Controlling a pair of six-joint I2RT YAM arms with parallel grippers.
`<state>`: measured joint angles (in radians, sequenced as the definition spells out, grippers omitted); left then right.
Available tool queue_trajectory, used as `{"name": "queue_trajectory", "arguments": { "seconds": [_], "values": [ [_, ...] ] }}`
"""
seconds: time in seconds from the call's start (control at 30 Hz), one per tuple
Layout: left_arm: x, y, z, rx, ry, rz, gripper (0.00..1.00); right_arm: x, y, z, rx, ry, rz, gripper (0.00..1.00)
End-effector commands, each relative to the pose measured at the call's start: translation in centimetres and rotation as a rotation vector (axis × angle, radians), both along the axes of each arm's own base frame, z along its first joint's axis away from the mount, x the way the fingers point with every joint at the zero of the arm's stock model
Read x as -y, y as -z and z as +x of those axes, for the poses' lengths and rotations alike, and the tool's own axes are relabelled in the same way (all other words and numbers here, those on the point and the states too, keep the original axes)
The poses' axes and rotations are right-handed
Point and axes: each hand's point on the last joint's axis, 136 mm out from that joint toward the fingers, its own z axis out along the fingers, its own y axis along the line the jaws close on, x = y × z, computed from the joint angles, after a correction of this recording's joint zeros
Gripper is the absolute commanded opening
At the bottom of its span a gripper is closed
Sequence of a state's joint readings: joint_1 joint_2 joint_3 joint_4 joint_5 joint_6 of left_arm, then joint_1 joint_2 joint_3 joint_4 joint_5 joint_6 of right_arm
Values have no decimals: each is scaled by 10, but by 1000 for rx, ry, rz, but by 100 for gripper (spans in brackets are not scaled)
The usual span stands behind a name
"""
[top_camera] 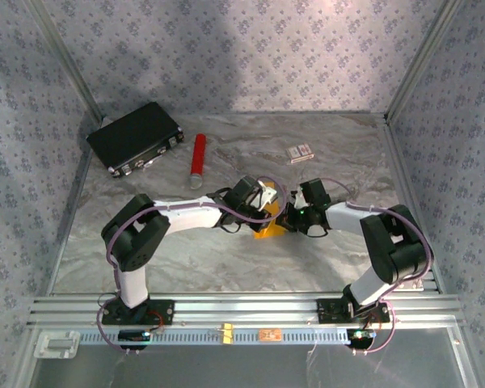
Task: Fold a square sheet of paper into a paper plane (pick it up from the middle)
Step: Fold the triangle a second time at the center of the table.
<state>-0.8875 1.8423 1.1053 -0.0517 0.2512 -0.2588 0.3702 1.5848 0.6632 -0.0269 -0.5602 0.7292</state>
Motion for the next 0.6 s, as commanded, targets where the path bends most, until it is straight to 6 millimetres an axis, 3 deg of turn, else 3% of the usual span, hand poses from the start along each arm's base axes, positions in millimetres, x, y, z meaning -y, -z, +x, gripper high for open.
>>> {"name": "queue_trajectory", "arguments": {
  "seconds": [0.0, 0.23, 0.57],
  "values": [
    [4, -7, 4, -10, 16, -19, 5, 7, 12, 0, -16, -16, -75, 4],
    [1, -2, 8, -36, 11, -18, 5, 19, 30, -12, -80, -31, -137, 4],
    [-11, 10, 20, -62, -19, 7, 6, 25, 31, -12, -65, -54, -181, 4]
  ]
}}
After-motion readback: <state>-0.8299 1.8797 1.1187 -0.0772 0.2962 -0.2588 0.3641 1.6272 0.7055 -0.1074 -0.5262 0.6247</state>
